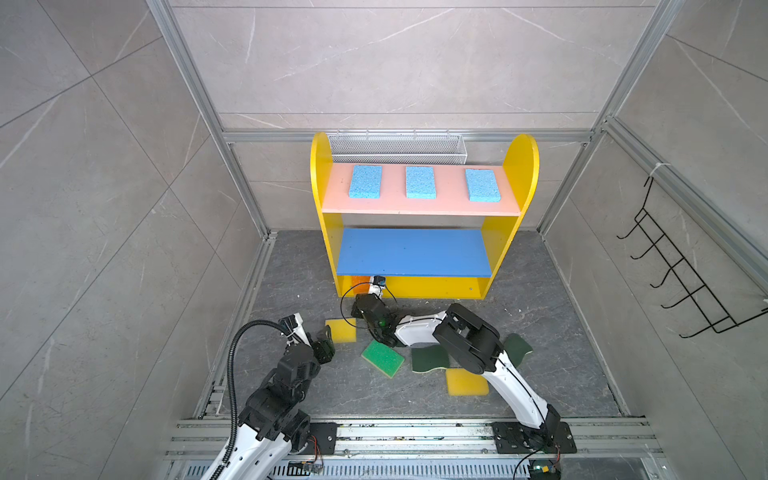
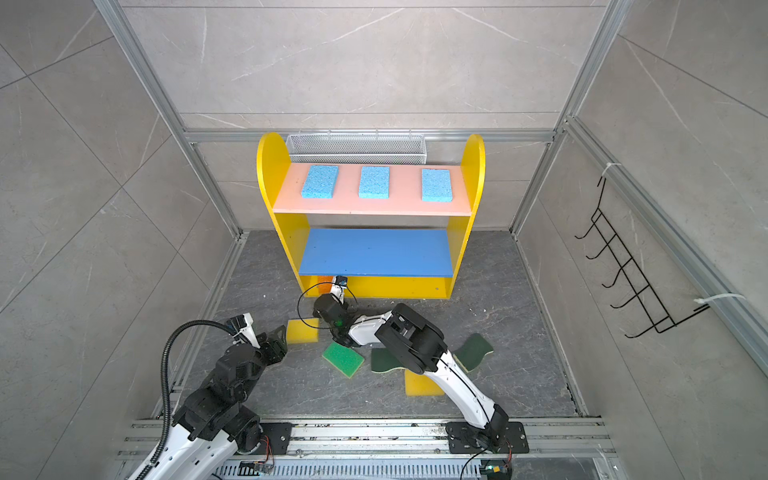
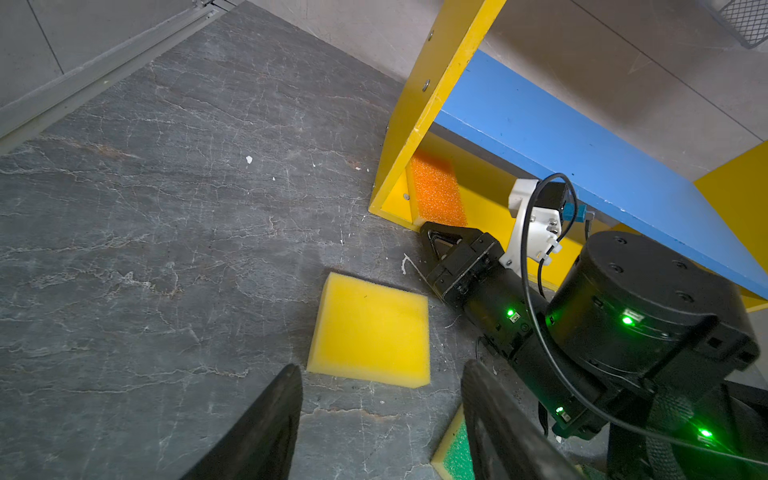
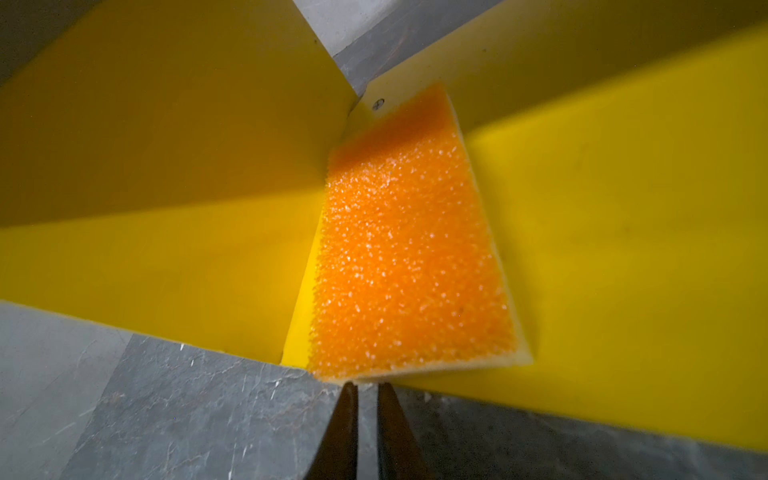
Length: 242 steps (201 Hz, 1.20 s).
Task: Place and organize the cleaning sponges onto the shelf
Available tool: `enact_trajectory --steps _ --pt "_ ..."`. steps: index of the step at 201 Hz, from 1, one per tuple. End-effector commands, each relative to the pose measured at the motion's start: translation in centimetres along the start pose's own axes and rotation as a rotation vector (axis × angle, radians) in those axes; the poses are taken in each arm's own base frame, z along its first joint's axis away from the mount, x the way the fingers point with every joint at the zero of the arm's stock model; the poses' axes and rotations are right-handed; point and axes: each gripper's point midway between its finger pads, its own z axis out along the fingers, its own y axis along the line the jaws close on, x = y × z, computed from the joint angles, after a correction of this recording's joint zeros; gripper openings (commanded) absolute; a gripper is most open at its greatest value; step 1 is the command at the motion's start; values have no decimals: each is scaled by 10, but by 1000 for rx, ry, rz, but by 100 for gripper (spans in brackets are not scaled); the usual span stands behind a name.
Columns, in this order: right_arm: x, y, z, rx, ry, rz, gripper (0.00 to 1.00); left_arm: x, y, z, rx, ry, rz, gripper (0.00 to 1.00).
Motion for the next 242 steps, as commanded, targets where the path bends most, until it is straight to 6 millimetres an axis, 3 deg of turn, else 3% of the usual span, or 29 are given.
enact_trajectory --steps 1,51,184,242 --pt "-21 0 8 6 -78 59 15 -5 4 -1 -22 -23 10 64" --pt "-22 11 12 -54 -88 75 15 -1 5 1 -22 -20 10 64" --pt "-19 10 22 -49 -89 85 16 3 9 2 -30 -17 11 63" --pt "-15 23 18 -103 -50 45 17 5 12 1 -35 -14 10 62"
